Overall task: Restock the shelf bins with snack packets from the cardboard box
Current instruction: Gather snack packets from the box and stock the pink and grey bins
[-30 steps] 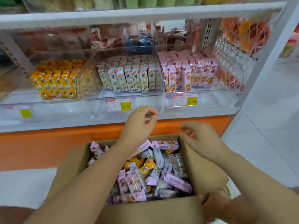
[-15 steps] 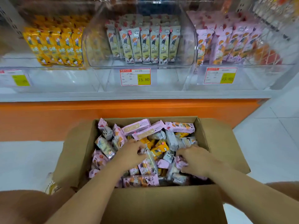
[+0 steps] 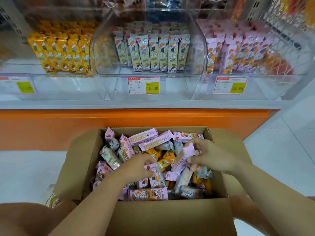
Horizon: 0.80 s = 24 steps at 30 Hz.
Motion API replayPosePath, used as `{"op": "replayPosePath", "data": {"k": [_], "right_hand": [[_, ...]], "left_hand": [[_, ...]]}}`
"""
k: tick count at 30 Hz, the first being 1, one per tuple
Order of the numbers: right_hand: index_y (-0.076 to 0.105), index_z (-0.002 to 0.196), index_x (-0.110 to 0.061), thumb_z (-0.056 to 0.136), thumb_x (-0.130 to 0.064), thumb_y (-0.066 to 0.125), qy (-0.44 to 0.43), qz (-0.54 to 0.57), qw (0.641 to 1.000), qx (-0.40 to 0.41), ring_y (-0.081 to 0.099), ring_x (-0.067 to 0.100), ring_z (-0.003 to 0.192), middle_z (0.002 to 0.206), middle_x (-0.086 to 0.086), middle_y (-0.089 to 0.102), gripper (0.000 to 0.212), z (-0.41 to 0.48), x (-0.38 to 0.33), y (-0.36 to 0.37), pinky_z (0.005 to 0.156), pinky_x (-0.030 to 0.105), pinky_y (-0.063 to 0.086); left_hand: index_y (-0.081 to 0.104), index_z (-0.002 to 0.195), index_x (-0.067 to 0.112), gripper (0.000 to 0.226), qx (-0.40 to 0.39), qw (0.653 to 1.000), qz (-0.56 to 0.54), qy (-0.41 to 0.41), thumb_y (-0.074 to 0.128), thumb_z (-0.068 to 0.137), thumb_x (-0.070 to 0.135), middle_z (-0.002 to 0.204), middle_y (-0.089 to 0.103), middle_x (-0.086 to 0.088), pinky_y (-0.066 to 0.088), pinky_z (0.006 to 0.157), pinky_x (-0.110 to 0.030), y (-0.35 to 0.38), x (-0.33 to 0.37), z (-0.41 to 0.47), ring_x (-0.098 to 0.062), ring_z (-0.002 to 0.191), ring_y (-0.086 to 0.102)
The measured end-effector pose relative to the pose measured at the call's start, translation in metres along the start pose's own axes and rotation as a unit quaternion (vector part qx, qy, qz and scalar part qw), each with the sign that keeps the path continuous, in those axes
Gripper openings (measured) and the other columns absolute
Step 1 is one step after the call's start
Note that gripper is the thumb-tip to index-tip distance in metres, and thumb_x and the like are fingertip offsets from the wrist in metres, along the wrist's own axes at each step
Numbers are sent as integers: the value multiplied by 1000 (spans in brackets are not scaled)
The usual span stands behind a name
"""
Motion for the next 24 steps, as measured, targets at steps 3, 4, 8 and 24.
{"op": "replayPosePath", "data": {"k": [3,4,8,24], "right_hand": [[51,105,-7,85,10,61,33,35,999,-18,72,24,83,113,13,58,28,-3,6,0,77,31,58],[51,106,-6,83,10,63,42,33,998,-18,71,25,88,115,13,57,31,-3,8,0,82,34,58],[52,108,-13,82,-4,70,67,10,998,1,69,27,91,115,17,58,32,-1,15,-9,83,34,57],[49,124,-23,91,-15,57,-56,-408,897,159,59,15,96,126,-3,46,35,1,17,-13,72,27,51]], "left_hand": [[43,139,24,57,-26,999,-23,-1,67,88,33,147,39,1,36,105,-30,9,3,-2,-16,131,41],[42,139,24,58,-30,999,-17,-2,67,88,35,150,37,1,36,106,-31,10,5,-2,-17,130,43],[35,141,27,59,-49,998,22,-11,63,90,36,149,36,-1,43,99,-35,15,7,-2,-21,118,52],[29,144,25,65,31,999,-17,-6,64,90,34,155,26,-5,44,98,-36,-26,14,-6,-24,125,47]]}}
Point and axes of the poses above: each hand's wrist, its own z-axis towards the middle knuckle, its own y-axis out of the palm, x = y × z, the point moved 6 cm from there along z, towards the middle knuckle
